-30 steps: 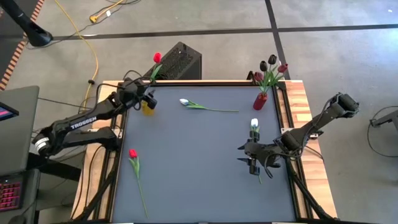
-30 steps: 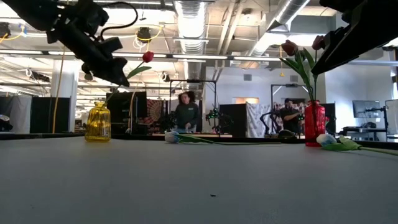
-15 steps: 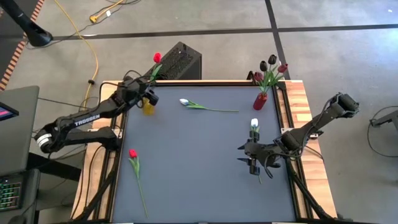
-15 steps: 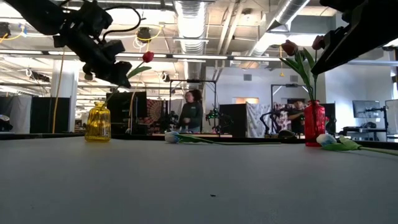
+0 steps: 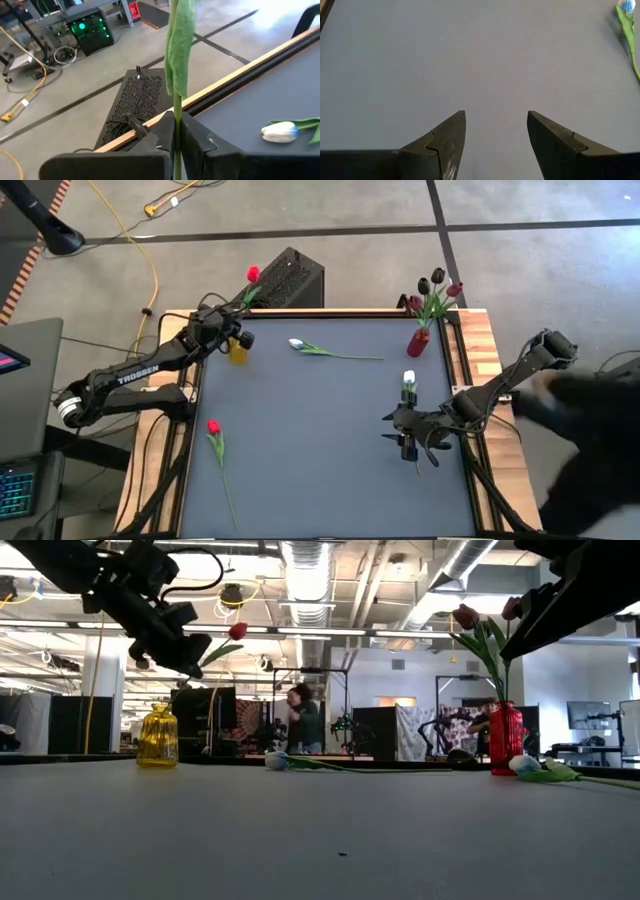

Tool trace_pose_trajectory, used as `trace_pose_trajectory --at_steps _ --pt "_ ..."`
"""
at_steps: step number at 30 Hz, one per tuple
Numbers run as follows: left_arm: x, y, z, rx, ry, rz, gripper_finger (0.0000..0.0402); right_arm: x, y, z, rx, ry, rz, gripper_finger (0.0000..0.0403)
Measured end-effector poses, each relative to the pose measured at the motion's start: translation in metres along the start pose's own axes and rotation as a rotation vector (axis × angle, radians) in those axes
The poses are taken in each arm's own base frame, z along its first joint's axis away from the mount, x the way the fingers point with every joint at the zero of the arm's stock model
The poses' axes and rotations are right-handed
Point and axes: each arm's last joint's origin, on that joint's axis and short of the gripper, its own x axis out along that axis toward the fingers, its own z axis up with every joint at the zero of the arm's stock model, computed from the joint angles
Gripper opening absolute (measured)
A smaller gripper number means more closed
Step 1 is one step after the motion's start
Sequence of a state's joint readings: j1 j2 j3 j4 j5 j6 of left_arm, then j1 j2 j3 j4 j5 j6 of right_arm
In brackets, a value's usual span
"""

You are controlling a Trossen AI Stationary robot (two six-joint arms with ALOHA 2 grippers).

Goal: Sort flowers into vase by color
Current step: Put the right red tulip into the yellow flower vase

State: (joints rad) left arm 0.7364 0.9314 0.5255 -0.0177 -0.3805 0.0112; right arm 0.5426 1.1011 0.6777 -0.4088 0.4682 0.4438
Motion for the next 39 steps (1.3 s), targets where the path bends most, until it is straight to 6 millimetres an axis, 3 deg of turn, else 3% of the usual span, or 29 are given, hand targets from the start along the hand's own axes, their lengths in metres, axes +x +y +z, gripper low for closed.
trace_pose_trajectory --at_steps 9,14,20,39 --pt "-0.022 0.008 0.002 -0.132 -0.031 -0.006 0.0001 0.000 0.000 0.000 0.001 -0.001 0.001 0.0238" --pt "-0.032 0.008 -0.011 -0.210 -0.075 -0.010 0.0001 0.000 0.001 0.001 0.007 0.000 0.020 0.0238" --pt "-0.037 0.008 -0.033 -0.295 -0.146 -0.017 0.0000 0.000 0.002 0.002 0.016 -0.013 0.035 0.0238" --pt "-0.039 0.008 -0.042 -0.289 -0.168 -0.032 0.0001 0.000 0.003 0.003 0.017 -0.019 0.044 0.0238"
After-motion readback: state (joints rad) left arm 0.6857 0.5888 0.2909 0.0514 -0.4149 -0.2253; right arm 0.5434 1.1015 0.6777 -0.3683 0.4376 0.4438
